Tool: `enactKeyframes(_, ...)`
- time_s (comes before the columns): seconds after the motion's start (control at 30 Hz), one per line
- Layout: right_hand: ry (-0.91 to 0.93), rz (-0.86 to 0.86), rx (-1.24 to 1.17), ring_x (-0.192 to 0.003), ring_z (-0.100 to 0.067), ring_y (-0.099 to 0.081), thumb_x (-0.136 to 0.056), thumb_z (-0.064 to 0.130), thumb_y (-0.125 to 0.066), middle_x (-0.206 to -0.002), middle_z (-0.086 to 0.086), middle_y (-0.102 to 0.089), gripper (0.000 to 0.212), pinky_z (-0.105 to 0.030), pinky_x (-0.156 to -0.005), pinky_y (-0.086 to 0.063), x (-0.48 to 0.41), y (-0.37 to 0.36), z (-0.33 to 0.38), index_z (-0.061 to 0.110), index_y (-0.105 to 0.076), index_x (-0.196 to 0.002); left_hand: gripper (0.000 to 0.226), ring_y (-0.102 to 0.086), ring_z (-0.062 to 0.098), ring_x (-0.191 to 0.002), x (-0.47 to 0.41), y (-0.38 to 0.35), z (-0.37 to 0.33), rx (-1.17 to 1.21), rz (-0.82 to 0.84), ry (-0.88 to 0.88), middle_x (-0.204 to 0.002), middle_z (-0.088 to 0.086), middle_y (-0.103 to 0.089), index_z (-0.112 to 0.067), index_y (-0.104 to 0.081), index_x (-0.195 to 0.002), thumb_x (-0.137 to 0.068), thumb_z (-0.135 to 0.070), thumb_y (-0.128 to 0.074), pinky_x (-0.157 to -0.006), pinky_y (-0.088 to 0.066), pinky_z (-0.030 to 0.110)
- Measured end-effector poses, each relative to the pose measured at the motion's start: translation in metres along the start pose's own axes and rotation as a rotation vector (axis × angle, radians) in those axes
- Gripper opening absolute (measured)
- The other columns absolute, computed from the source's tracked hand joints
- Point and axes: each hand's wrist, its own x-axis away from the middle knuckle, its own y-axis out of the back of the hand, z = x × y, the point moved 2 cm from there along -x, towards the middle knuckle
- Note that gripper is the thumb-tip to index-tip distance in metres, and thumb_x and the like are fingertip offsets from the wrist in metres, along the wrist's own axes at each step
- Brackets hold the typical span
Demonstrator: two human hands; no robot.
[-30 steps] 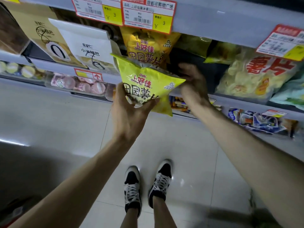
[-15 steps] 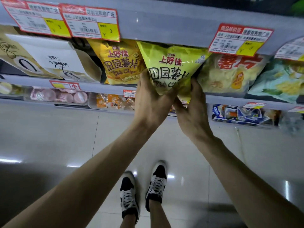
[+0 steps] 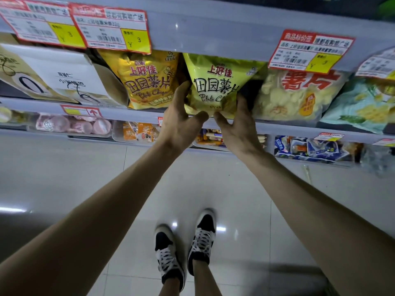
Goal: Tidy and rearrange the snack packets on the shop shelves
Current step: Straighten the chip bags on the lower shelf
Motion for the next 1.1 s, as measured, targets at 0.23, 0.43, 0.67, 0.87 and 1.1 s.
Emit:
enactKeyframes(0.23, -0.068, 0.01, 0.057, -0.145, -0.025, -0.041, -0.102, 0.035, -0.061, -0.161, -0.003, -0.042, 0.072, -0.034, -0.114, -0.037, 0.005, 0.003, 0.004, 0.019, -0.025, -0.162, 0.084, -0.056, 0.028, -0.128, 0.012, 0.008, 0.001, -0.162, 0.065, 0.062, -0.144, 0.001, -0.061, -0.022, -0.044, -0.153, -0.073, -0.038, -0.064, -0.105, -0.05, 0.048)
enactKeyframes(0.43, -0.068, 0.065, 0.172, -0.144, -0.031, -0.042, -0.104, 0.038, -0.055, -0.164, -0.006, -0.037, 0.072, -0.034, -0.11, -0.036, 0.025, 0.019, 0.011, 0.023, -0.019, -0.165, 0.07, -0.057, 0.036, -0.131, 0.025, 0.014, 0.0, -0.328, 0.141, 0.194, -0.145, 0.011, -0.061, -0.017, -0.045, -0.155, -0.091, -0.031, -0.071, -0.1, -0.051, 0.043)
enactKeyframes(0.67, 0.025, 0.127, 0.512, -0.129, -0.036, -0.053, -0.105, 0.04, -0.053, -0.14, -0.017, -0.06, 0.058, -0.046, -0.099, -0.048, 0.078, 0.063, 0.012, 0.014, -0.04, -0.155, 0.043, -0.061, 0.036, -0.123, 0.066, 0.018, -0.015, -0.588, 0.273, 0.082, -0.131, 0.011, -0.071, -0.016, -0.064, -0.137, -0.094, -0.023, -0.067, -0.102, -0.044, 0.036)
enactKeyframes(0.87, 0.043, 0.047, 0.698, -0.114, -0.035, -0.063, -0.098, 0.039, -0.061, -0.124, -0.013, -0.068, 0.049, -0.043, -0.086, -0.054, 0.117, 0.122, -0.004, 0.015, -0.054, -0.141, 0.051, -0.056, 0.03, -0.132, 0.099, -0.009, -0.046, -0.704, 0.375, -0.042, -0.145, 0.01, -0.062, -0.017, -0.058, -0.147, -0.097, -0.027, -0.067, -0.106, -0.044, 0.035)
enactKeyframes(1.1, -0.092, 0.011, 0.693, -0.127, -0.031, -0.053, -0.102, 0.038, -0.055, -0.135, -0.01, -0.062, 0.046, -0.04, -0.101, -0.045, 0.142, 0.211, -0.058, 0.019, -0.052, -0.144, 0.051, -0.051, 0.024, -0.138, 0.125, -0.095, -0.088, -0.785, 0.431, -0.153, -0.148, 0.002, -0.059, -0.025, -0.055, -0.148, -0.099, -0.035, -0.062, -0.108, -0.044, 0.036)
